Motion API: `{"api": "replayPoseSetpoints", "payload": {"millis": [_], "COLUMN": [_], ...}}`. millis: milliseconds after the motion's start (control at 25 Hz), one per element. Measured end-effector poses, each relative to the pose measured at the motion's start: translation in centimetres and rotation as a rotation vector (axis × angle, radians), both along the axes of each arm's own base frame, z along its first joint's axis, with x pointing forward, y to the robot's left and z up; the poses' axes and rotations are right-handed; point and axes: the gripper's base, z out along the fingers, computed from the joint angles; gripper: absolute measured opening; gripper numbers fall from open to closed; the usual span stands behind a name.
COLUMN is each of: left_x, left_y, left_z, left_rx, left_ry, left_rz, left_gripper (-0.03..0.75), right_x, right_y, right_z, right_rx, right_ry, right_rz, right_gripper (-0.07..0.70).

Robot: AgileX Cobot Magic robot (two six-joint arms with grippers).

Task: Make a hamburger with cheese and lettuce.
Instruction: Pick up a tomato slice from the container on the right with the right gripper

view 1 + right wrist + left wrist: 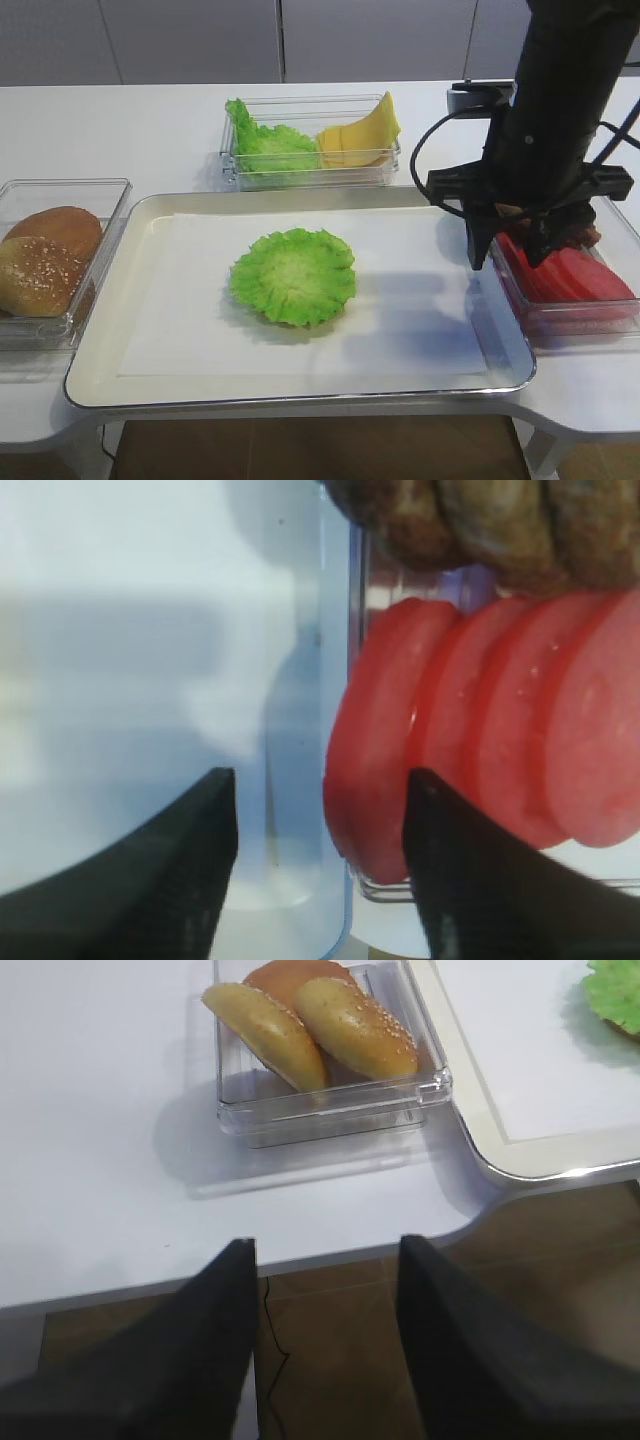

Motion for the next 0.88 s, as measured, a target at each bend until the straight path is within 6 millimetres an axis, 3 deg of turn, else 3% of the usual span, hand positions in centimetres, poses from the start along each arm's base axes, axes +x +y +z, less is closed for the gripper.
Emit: {"api": "replayPoseSetpoints", "payload": {"millis": [880], "left_x": [0.0], "left_y": [0.0], "left_z": [0.0], "left_rx": [0.0], "left_ry": [0.0], "left_rz": [0.0], "left_gripper": [0.342], "right_x": [0.22], "right_y": [0.04], "right_z": [0.01], "right_rx": [0.004], "right_ry": [-0.025], "right_rz": [0.008], "right_gripper": [0.42]}}
